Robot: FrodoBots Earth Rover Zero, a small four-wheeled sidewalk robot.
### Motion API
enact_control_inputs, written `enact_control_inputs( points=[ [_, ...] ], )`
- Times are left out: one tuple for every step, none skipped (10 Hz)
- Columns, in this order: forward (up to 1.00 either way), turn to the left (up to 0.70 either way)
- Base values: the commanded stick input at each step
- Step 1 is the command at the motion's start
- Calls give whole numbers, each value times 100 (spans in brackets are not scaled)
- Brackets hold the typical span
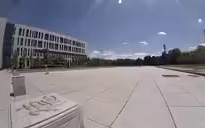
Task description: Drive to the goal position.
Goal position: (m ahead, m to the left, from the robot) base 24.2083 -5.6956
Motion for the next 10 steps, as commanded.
enact_control_inputs(
  points=[
    [6,0],
    [6,0],
    [6,0],
    [6,0],
    [6,0],
    [6,0],
    [6,0],
    [6,0],
    [6,0],
    [6,0]
  ],
)
